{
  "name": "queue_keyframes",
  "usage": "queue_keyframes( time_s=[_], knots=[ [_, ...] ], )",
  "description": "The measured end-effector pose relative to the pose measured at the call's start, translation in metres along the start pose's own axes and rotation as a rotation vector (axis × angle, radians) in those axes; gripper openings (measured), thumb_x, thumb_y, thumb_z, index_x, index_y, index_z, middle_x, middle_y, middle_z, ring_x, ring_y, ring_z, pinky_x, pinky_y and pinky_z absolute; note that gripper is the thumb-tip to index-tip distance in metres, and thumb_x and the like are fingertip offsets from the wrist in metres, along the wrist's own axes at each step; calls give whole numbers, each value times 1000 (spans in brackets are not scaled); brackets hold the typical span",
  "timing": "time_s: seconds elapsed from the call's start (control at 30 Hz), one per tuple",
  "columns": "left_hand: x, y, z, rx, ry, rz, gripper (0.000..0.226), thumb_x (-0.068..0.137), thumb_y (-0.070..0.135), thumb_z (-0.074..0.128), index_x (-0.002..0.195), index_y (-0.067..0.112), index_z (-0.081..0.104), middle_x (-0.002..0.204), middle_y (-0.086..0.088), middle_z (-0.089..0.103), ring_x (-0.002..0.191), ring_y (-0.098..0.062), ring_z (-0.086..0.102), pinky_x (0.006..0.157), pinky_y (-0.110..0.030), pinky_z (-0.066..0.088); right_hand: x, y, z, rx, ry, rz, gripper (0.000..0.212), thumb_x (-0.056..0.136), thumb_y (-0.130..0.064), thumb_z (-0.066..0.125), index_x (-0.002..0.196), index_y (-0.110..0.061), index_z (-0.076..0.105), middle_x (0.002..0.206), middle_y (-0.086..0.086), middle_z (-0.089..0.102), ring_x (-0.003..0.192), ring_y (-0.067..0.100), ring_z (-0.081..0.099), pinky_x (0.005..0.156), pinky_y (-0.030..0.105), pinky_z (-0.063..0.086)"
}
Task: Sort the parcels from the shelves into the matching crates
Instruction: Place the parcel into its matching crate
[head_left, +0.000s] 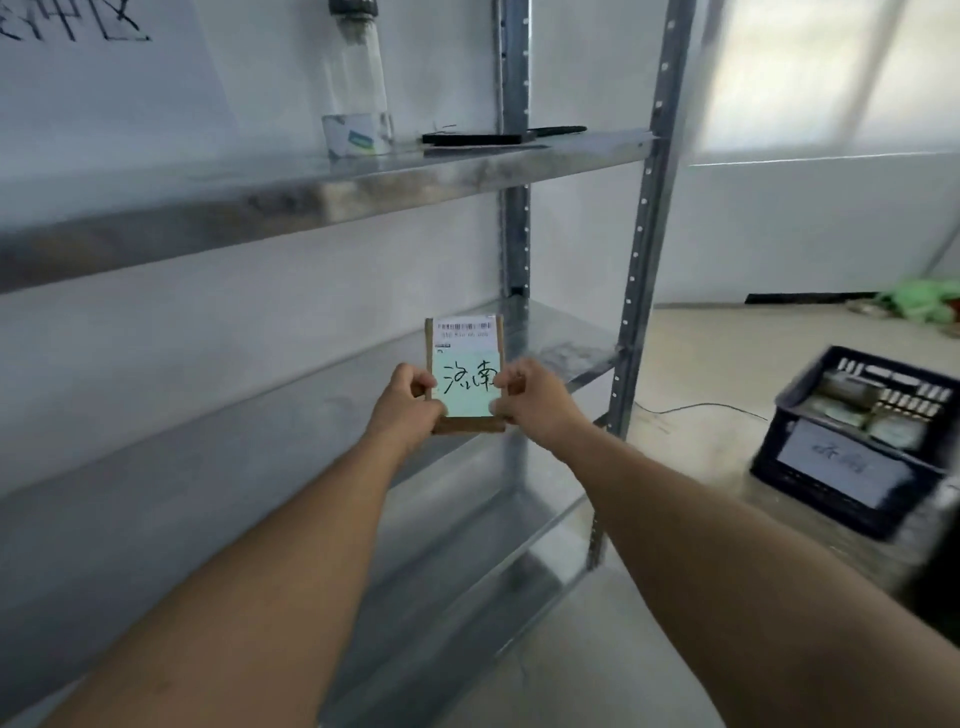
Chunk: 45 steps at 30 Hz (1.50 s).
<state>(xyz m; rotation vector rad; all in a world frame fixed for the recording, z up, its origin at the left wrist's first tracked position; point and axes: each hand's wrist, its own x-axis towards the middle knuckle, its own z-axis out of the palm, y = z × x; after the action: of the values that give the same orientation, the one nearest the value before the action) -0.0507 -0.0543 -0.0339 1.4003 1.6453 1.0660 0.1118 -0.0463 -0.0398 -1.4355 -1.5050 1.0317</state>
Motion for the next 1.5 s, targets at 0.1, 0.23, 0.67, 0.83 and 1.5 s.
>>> queue_keyframes(
  time_s=[0.1, 0.23, 0.67, 0.83, 1.5],
  knots=[
    [-1, 21, 60, -21, -99, 81, 59, 83, -10, 54, 128, 25, 41, 119, -2, 54, 100, -17, 54, 70, -25, 54, -3, 25, -57, -54, 44, -32, 35, 85, 2, 61, 107, -21, 47, 101, 3, 55, 87, 18, 53, 47, 8, 39],
    [-1, 41, 134, -33, -266, 174, 83, 82, -7, 64, 147, 30, 27, 125, 0, 53, 107, -15, 54, 75, -20, 46, -11, 56, -127, -135, 99, -14, 58, 85, 6, 58, 131, -26, 41, 121, 4, 60, 103, 20, 57, 69, 25, 56],
    [25, 80, 337, 105, -618, 347, 90, 83, 1, 67, 147, 42, 18, 122, 2, 50, 114, -18, 51, 74, -30, 56, -26, 158, -286, -306, 374, 157, 73, 81, 0, 67, 142, -25, 34, 123, 6, 57, 110, 22, 56, 88, 39, 53],
    [54, 101, 419, 139, -707, 436, 90, 84, 1, 65, 148, 40, 15, 124, 2, 48, 111, -17, 49, 83, -35, 54, -4, 193, -346, -358, 466, 207, 75, 81, -1, 67, 143, -25, 33, 130, 3, 55, 114, 21, 55, 92, 43, 52],
    [209, 168, 710, 268, -1008, 546, 89, 83, 15, 71, 150, 31, 15, 132, -2, 54, 107, -23, 59, 93, -42, 50, 153, 331, -541, -373, 670, 515, 70, 87, -3, 62, 145, -28, 31, 135, 2, 54, 110, 21, 57, 82, 28, 48]
  ],
)
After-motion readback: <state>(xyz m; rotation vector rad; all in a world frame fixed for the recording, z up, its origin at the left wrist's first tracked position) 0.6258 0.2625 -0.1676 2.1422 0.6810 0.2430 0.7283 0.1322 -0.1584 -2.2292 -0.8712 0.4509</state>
